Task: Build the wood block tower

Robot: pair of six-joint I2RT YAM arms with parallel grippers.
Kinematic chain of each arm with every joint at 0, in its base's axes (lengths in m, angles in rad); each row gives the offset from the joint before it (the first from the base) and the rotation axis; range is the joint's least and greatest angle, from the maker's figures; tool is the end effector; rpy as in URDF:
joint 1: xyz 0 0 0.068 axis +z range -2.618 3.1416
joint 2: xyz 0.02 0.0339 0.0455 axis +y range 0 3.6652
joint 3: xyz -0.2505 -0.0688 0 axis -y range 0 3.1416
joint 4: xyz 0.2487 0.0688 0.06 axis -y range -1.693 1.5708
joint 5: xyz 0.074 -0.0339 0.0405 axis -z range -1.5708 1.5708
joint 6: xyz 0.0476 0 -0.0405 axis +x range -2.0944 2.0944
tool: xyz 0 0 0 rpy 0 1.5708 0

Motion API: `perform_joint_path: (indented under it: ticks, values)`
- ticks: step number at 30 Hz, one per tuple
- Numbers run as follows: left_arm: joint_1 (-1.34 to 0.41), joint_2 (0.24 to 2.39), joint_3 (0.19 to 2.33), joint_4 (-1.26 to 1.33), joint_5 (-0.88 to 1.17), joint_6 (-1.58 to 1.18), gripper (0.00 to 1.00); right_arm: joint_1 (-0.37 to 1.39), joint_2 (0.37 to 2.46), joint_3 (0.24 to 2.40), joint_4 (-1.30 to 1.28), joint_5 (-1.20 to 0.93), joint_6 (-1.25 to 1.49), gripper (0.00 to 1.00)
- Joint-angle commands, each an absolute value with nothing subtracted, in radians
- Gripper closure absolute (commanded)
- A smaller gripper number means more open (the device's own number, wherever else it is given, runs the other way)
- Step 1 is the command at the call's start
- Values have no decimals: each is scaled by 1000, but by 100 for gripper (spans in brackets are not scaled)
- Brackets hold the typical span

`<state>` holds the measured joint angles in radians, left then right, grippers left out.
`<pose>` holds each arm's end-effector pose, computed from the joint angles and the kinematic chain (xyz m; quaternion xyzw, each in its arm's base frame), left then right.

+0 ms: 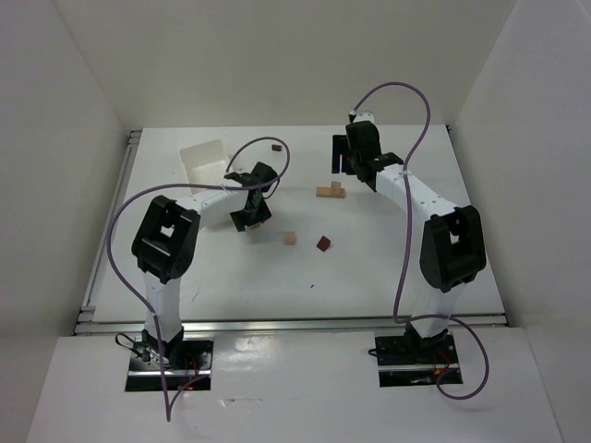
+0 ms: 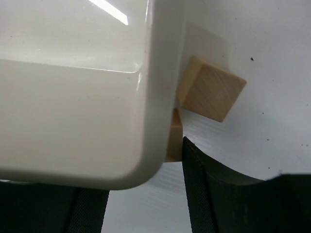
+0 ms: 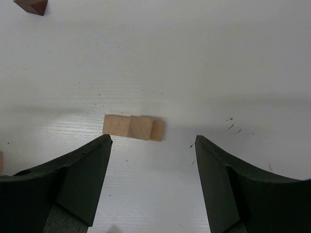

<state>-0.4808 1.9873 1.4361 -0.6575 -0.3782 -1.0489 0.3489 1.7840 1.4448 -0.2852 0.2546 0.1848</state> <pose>0.3686 -0.1724 0.1529 -0.3032 0.9179 0.0109 0.2556 0.4034 0.1340 0.2620 -0.0147 0.8847 0.0102 0.4658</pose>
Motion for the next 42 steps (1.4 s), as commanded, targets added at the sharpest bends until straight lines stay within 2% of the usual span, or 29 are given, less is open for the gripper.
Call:
perform_joint_path:
  ticks: [1, 15, 19, 25, 26, 31, 32, 36, 42]
  values:
    - [-456, 2000, 1462, -664, -403, -1040, 39, 345, 1756, 1443, -282, 272, 187, 22]
    - [-446, 2019, 1503, -664, -445, -992, 48, 345, 1766, 1443, -291, 247, 187, 22]
    - [-446, 2019, 1503, -676, -431, -992, 58, 345, 1775, 1454, -301, 238, 187, 22]
    - [-446, 1982, 1493, -664, -396, -940, 96, 345, 1766, 1463, -310, 238, 187, 22]
    - [-457, 1968, 1508, -644, -387, -916, 100, 345, 1766, 1463, -310, 238, 187, 22]
    - [-535, 1930, 1607, -484, -353, -608, 100, 345, 1701, 1405, -242, 249, 141, 22]
    - [-535, 1942, 1687, -483, -312, -576, 100, 335, 1701, 1394, -230, 249, 141, 22]
    - [-535, 2098, 1964, -570, -266, -522, 100, 296, 1664, 1361, -239, 249, 150, 22]
    - [-535, 2330, 2264, -606, -143, -514, 99, 167, 1606, 1342, -285, 281, 256, 22]
